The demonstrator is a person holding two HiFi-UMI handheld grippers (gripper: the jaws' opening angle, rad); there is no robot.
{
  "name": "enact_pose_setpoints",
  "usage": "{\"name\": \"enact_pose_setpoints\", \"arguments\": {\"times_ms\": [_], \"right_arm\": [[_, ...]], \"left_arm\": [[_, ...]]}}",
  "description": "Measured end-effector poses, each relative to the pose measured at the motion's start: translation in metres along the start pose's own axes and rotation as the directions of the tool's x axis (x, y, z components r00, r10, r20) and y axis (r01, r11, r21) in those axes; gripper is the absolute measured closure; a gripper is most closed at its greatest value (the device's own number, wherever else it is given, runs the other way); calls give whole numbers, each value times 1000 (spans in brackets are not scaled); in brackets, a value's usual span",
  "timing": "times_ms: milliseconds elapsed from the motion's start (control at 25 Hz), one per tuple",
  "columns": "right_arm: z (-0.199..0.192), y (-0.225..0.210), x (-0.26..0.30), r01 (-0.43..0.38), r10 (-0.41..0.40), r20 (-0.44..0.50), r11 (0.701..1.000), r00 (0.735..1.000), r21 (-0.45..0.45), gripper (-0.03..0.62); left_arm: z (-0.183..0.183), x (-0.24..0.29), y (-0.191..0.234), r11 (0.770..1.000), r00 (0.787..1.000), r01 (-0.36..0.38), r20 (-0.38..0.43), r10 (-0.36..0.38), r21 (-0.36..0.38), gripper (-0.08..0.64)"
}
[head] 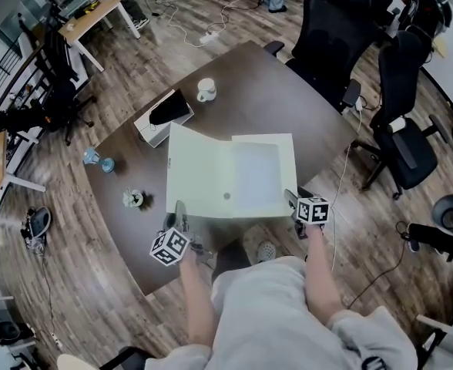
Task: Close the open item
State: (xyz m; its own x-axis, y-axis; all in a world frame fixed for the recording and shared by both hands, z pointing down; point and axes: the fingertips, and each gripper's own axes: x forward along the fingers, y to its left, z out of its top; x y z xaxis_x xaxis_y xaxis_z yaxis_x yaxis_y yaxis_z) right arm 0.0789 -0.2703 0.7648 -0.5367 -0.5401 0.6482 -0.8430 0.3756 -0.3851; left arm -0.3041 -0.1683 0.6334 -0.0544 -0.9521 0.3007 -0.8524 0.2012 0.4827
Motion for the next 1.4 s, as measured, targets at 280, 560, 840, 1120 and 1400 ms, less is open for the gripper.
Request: {"name": "enact_pose_setpoints", "arguments": {"times_ms": [280,560,840,1120,1400], "right_arm": [[-7,9,0,-20,20,-6,1000,1000,-18,367],[-12,19,3,-43,43,-17,999,999,-30,364],[-19,37,3,-78,76,-29,996,997,-50,364],[-27,50,8,-145,144,-40,989,989,-6,396],[-32,63,13,-165,165,-42,986,985,0,416]], "left_arm": [[5,-9,-14,994,1000,7,-3,-7,112,551],[12,-13,-33,974,1000,30,-2,-30,223,551],[20,-20,-44,960,999,46,16,-52,275,551],[23,-26,-46,949,998,35,34,-48,312,551],[29,-32,-50,937,996,35,60,-59,347,551]]}}
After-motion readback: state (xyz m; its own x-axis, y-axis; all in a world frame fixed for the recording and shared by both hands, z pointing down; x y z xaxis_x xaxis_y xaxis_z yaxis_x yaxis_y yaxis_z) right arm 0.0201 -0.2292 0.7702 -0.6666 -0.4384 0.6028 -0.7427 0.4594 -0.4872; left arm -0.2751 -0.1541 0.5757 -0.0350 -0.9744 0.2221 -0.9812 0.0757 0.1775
